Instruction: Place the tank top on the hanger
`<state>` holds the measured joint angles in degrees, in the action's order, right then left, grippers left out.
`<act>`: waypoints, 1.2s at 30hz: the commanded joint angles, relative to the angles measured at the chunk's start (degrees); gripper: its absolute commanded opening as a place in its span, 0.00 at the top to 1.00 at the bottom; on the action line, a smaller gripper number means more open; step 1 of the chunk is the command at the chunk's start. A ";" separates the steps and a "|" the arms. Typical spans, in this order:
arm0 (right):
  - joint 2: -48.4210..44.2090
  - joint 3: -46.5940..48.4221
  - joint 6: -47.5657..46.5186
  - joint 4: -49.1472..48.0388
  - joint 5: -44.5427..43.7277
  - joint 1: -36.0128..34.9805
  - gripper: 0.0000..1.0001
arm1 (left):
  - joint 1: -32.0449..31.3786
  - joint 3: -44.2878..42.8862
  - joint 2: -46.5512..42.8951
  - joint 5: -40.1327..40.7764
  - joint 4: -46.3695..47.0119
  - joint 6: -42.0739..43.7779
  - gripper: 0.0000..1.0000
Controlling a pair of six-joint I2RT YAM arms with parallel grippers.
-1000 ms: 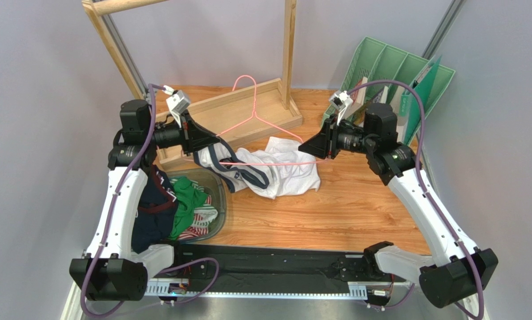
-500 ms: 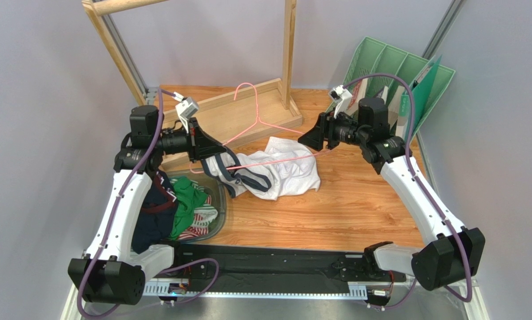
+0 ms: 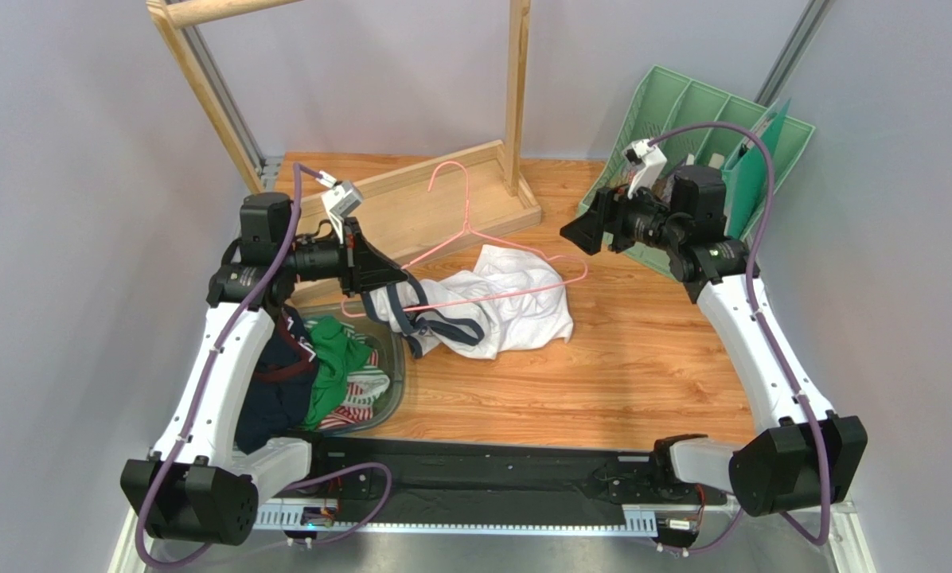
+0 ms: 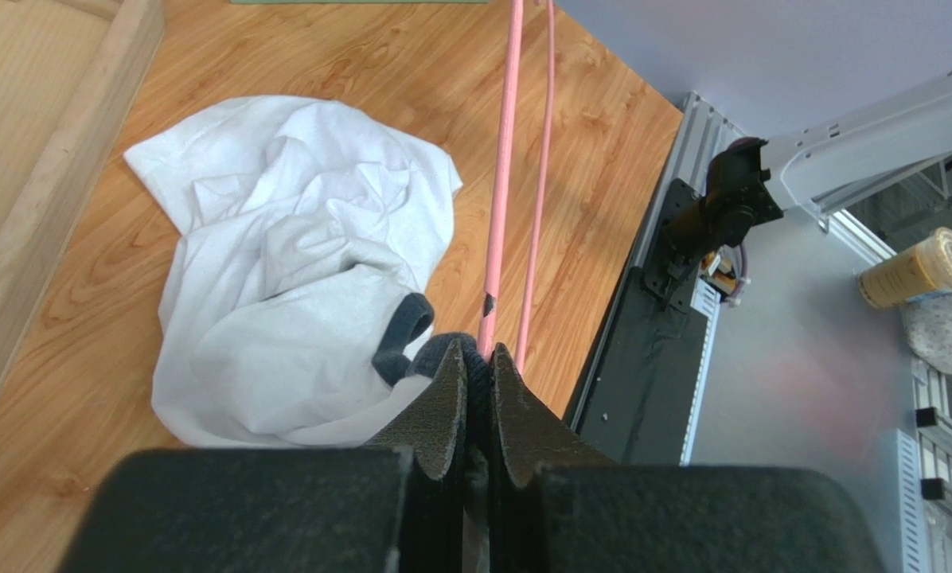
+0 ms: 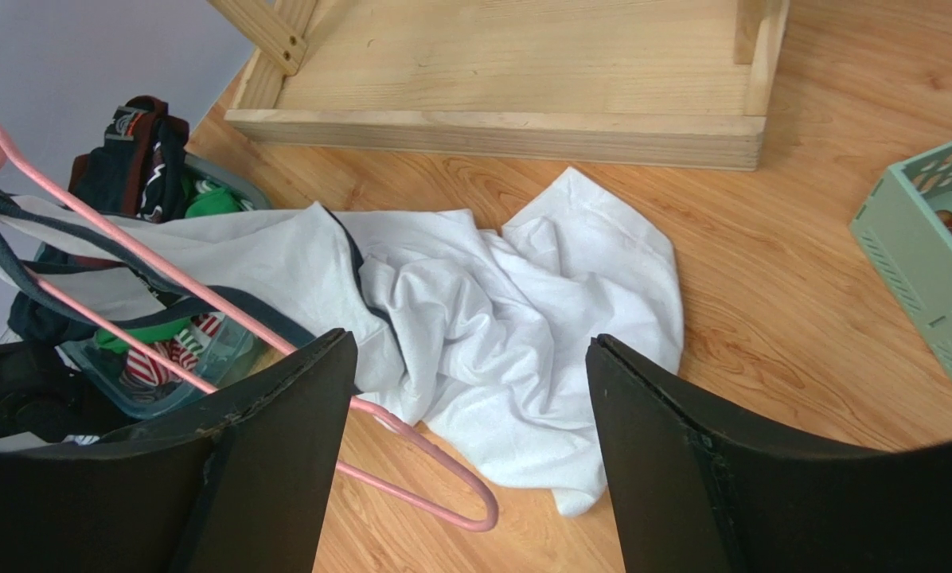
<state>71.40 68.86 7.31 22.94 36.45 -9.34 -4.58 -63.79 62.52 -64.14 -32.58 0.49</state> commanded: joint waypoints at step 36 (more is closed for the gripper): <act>8.22 -19.91 22.13 -21.09 -34.51 -40.14 0.35 | -0.17 1.91 -3.63 22.21 4.98 -9.37 1.00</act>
<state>75.75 47.29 27.57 9.56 4.99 -49.04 -4.58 -61.54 61.10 -41.89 -29.74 -7.60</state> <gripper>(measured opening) 0.662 0.030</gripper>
